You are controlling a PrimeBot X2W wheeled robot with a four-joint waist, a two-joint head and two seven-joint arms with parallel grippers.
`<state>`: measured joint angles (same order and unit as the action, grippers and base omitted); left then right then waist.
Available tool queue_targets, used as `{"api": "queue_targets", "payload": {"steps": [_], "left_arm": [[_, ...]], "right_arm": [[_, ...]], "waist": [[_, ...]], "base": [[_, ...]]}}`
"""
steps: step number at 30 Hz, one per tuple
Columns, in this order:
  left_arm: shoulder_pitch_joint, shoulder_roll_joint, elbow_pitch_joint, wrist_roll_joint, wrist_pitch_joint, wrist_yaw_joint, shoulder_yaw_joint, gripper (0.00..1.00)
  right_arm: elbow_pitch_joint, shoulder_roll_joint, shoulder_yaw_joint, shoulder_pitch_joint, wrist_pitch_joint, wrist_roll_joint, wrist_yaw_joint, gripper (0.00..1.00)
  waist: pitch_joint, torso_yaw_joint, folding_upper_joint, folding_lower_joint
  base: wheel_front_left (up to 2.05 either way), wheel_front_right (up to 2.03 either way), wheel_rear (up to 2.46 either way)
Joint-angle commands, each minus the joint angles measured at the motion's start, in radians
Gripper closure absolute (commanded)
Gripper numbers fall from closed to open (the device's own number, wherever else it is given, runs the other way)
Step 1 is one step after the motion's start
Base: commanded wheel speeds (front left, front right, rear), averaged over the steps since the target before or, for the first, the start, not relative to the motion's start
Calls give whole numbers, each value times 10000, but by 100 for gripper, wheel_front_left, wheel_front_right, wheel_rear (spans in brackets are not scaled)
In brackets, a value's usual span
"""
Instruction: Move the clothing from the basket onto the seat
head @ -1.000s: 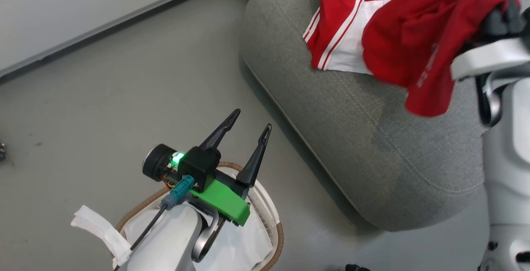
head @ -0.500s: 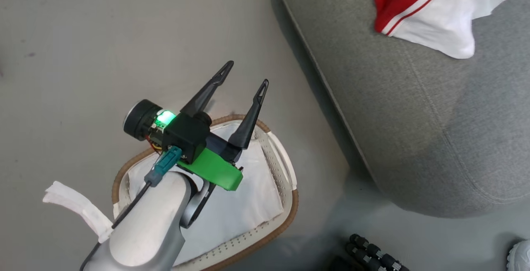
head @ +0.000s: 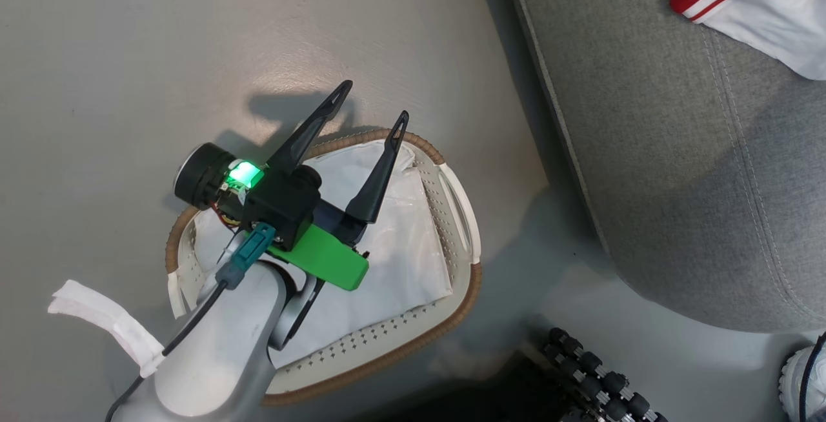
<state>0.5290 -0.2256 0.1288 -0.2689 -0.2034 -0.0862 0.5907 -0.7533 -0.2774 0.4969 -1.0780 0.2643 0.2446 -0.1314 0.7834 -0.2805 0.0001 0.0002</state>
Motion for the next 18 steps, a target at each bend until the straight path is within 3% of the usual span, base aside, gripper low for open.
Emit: {"api": "queue_targets", "payload": {"steps": [1, 3, 4, 5, 14, 18], "left_arm": [[-9, -74, -72, -3, 37, 63, -5, 0], [-37, -125, -64, -38, 42, 73, -13, 0], [-48, -146, -59, -50, 38, 81, -17, 0], [-66, -162, -40, -78, 25, 86, -26, 0], [-218, -40, 312, -416, -233, 67, -156, 0], [-374, 184, 665, -833, -460, 71, -417, 0]], "right_arm": [[44, 17, 39, 293, 2, 80, 13, 100], [207, 115, 17, 577, 2, 50, 13, 67], [290, 160, -13, 709, 2, 41, 13, 37], [387, 216, -56, 872, 0, -9, 13, 0], [1139, 700, -863, 2248, 2, -52, 13, 0], [1659, 931, -1305, 3082, 2, -140, 13, 0]], "waist": [[-32, -97, -1, -2], [-103, -166, -1, -2], [-141, -203, -1, -2], [-195, -245, -1, -2], [-1056, -397, -1, -2], [-1926, -236, -1, -2]], "base": [[0, 0, 0], [0, 0, 0], [0, 0, 0], [0, 0, 0], [0, 0, 0], [0, 0, 0]]}}
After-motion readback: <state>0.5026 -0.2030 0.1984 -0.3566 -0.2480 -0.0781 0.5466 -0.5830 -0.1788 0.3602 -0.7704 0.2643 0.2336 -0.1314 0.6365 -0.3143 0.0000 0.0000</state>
